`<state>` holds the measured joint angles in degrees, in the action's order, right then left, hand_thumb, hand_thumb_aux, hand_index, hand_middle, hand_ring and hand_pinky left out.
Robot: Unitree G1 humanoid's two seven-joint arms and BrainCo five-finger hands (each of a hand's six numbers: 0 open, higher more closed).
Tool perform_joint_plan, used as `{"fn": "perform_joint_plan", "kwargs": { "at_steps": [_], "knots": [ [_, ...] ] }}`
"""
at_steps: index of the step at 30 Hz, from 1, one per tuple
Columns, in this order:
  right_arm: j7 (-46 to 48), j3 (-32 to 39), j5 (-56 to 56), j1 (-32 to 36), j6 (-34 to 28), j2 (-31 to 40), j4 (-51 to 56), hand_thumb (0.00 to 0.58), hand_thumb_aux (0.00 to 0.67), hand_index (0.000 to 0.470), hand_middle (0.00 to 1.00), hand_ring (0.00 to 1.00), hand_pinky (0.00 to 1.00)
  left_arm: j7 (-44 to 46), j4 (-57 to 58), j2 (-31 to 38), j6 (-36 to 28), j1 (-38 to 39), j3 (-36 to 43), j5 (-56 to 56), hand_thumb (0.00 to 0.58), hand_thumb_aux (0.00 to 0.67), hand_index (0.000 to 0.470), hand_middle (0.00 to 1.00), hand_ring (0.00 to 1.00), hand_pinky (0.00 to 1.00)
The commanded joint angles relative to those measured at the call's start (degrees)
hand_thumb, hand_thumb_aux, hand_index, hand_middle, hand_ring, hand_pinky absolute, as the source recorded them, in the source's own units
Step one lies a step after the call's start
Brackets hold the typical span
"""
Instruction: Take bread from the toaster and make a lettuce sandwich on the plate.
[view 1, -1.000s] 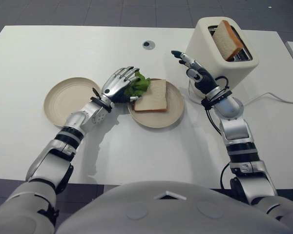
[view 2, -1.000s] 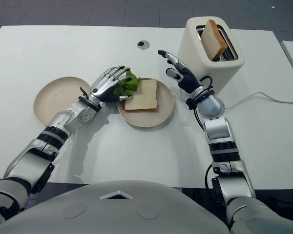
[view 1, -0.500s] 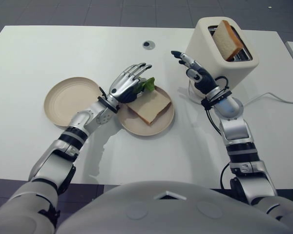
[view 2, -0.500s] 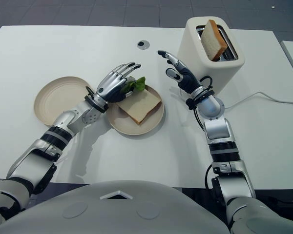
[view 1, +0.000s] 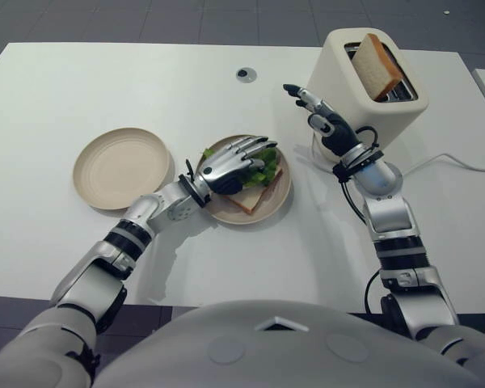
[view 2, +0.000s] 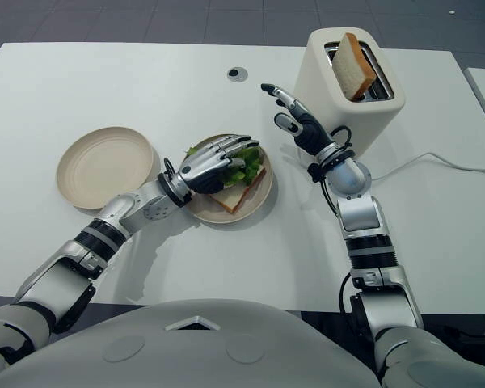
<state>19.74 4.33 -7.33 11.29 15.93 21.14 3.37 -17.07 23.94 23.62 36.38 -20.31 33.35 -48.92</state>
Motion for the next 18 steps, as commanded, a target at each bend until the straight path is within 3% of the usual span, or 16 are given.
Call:
{"fn": "perform_joint_plan", "kwargs": {
  "at_steps": [1,2,3,13,18],
  "knots": [
    [0.15,0.03,-0.1,-0.34,-0.29,0.33,0.04,0.0,0.0,0.0,0.0,0.0,0.0,2.13,-1.11,0.85,0.06,1.41,0.09,-0.11,0.546,0.507,0.356,0.0,0.0,0.0],
    [0.15,0.04,-0.11,-0.25,-0.25,0.33,0.17,0.0,0.0,0.0,0.0,0.0,0.0,2.29,-1.98,1.12,0.07,1.53,-0.59,0.47,0.144,0.089,0.063,0.0,0.0,0.0],
    [0.15,0.06,-0.15,-0.18,-0.24,0.34,0.28,0.0,0.0,0.0,0.0,0.0,0.0,2.58,-2.92,1.32,0.03,1.65,-1.4,1.26,0.0,0.0,0.0,0.0,0.0,0.0],
    [0.06,0.13,-0.38,0.31,-0.02,0.37,1.04,0.0,0.0,0.0,0.0,0.0,0.0,12.35,-10.52,4.07,2.41,3.34,-7.11,12.44,0.0,0.0,0.0,0.0,0.0,0.0],
    [-5.81,-3.13,-4.39,0.91,2.8,1.09,-4.65,0.0,0.0,0.0,0.0,0.0,0.0,15.79,-14.25,3.56,4.82,4.77,-14.64,28.83,0.0,0.0,0.0,0.0,0.0,0.0]
  ]
}}
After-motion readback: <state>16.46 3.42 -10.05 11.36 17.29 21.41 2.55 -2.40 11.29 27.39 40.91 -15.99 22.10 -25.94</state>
